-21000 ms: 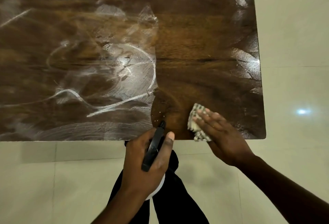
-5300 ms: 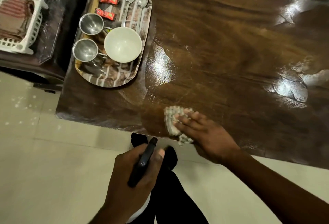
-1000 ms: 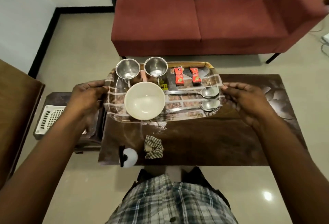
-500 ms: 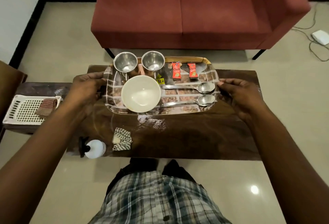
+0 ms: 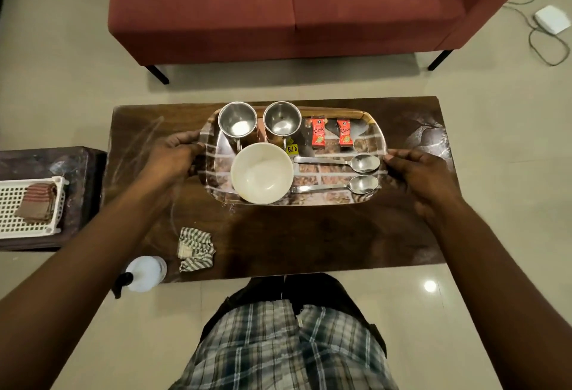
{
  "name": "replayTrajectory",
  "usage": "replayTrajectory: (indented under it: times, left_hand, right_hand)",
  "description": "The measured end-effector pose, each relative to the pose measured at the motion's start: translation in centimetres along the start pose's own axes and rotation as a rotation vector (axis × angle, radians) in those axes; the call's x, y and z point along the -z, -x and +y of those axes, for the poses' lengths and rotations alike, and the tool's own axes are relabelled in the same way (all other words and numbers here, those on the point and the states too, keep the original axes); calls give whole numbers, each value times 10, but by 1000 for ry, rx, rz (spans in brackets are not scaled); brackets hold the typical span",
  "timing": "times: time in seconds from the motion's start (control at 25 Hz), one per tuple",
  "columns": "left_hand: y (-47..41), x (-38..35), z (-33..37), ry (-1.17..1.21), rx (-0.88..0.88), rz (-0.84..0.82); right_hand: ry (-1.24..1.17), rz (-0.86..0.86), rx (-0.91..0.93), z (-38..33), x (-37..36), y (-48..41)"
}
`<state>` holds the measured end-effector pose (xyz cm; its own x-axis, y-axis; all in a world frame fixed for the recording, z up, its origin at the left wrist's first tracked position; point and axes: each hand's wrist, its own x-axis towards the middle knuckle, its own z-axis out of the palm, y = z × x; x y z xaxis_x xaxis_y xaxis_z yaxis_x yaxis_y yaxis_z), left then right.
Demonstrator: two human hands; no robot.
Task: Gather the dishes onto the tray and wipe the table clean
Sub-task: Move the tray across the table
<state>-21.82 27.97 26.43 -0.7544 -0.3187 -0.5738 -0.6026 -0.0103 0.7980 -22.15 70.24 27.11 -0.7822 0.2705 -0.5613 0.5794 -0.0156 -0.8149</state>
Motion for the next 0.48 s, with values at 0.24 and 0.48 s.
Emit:
replayTrajectory:
  times: [0.24,0.48]
  left_hand:
    - [-54,-35,-47,-53,66,33]
    - [-122,-77,-112,-82,141,85]
  right_hand:
    - [57,11,-89,43,-11,-80]
    - [52,43,-199,105,-26,-160]
